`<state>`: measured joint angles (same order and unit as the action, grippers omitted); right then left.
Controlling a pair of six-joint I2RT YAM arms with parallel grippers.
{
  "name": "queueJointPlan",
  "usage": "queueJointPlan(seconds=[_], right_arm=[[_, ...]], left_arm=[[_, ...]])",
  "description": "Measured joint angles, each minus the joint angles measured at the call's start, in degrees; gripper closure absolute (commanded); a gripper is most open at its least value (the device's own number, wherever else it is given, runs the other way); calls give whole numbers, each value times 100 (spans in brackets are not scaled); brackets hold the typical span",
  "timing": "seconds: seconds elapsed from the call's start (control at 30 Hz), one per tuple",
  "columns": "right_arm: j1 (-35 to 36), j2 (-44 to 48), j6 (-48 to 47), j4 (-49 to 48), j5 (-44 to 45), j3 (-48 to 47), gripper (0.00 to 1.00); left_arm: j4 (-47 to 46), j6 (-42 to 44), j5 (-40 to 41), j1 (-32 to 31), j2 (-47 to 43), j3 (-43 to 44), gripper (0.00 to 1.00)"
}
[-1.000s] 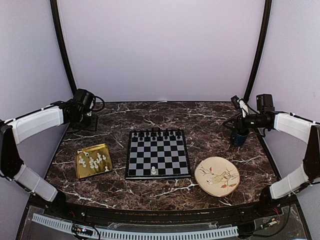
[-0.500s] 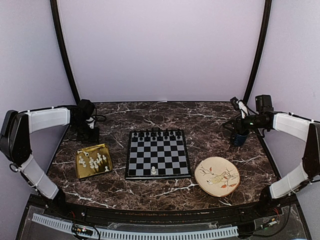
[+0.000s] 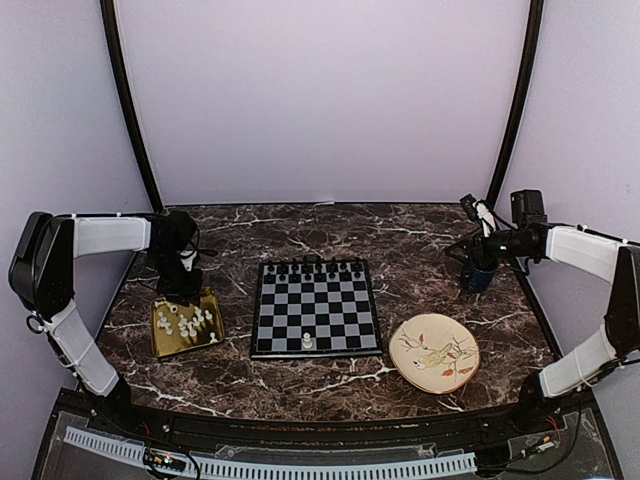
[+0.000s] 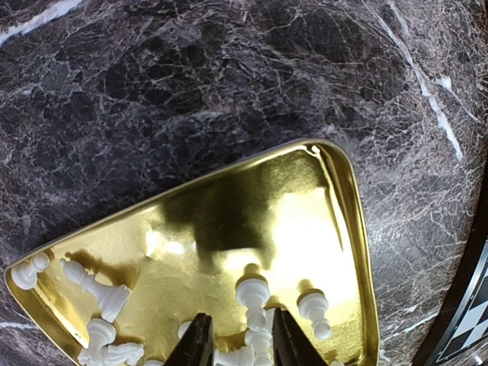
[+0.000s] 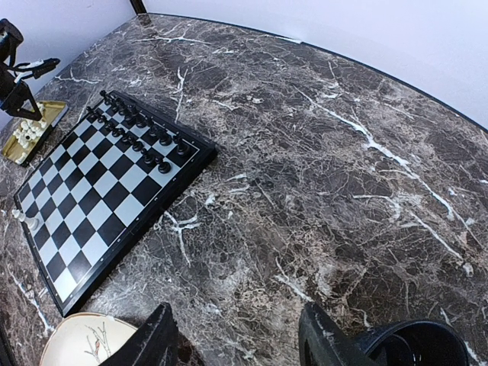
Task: Set up the chess pieces on the board
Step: Pick up the pawn from the storage box.
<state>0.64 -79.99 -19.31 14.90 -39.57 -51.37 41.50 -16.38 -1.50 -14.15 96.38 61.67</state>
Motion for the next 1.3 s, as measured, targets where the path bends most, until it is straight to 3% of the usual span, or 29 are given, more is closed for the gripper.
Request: queueJointPlan(seconds=[0.23, 1.03, 1.3], right_arm=[[0, 0, -15, 11, 0, 2, 45], [0, 0, -17, 15, 0, 0, 45], [0, 0, -20, 15, 4, 0, 45]], left_arm=[[-2, -37, -22, -107, 70, 0, 73], [109, -79, 376, -286, 273, 63, 96], [157, 28, 452, -389, 243, 483, 100]])
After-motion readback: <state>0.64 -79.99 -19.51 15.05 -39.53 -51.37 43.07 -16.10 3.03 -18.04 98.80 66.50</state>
